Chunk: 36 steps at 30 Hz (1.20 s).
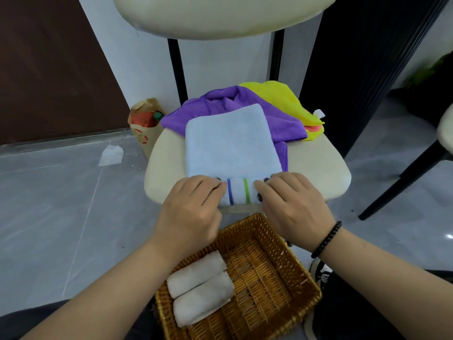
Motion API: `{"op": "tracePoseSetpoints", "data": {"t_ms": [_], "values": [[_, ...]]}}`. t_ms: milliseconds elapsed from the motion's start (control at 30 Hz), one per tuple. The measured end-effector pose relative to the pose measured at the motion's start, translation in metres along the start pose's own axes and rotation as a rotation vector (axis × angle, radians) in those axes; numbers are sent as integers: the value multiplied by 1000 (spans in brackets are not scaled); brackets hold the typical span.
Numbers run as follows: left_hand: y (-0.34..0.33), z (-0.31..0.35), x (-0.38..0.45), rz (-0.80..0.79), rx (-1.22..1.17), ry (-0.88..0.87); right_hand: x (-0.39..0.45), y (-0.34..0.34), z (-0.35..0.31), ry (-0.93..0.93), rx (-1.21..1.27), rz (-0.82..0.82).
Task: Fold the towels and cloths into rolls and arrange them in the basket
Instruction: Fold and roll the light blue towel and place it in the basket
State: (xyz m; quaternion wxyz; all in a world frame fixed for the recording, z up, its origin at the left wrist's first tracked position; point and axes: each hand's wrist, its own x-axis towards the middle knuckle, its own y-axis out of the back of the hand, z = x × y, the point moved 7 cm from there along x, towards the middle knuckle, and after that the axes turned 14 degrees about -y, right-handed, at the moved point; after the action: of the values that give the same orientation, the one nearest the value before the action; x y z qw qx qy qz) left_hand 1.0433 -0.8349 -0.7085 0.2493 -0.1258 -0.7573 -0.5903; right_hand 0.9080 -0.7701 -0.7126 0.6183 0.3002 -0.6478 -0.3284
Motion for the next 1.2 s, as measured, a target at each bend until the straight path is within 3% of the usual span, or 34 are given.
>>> {"op": "tracePoseSetpoints", "data": {"t_ms": [267,433,600,967,1067,1200], "values": [[-9,-10,-5,-38,-76,69,4,0,5,-60,22,-73],[-7,-16,-1,-66,-166,136,22,2,10,-67,73,-239],[-10,-27,-4,-166,-336,186,29,-7,22,-147,279,-420],[-11,-41,3,-262,-558,362,43,-27,18,-283,341,-477],[-6,-40,10,-238,-442,340,46,-28,18,-319,273,-461],[5,-28,17,-176,-74,109,53,-30,18,-375,206,-412]]}}
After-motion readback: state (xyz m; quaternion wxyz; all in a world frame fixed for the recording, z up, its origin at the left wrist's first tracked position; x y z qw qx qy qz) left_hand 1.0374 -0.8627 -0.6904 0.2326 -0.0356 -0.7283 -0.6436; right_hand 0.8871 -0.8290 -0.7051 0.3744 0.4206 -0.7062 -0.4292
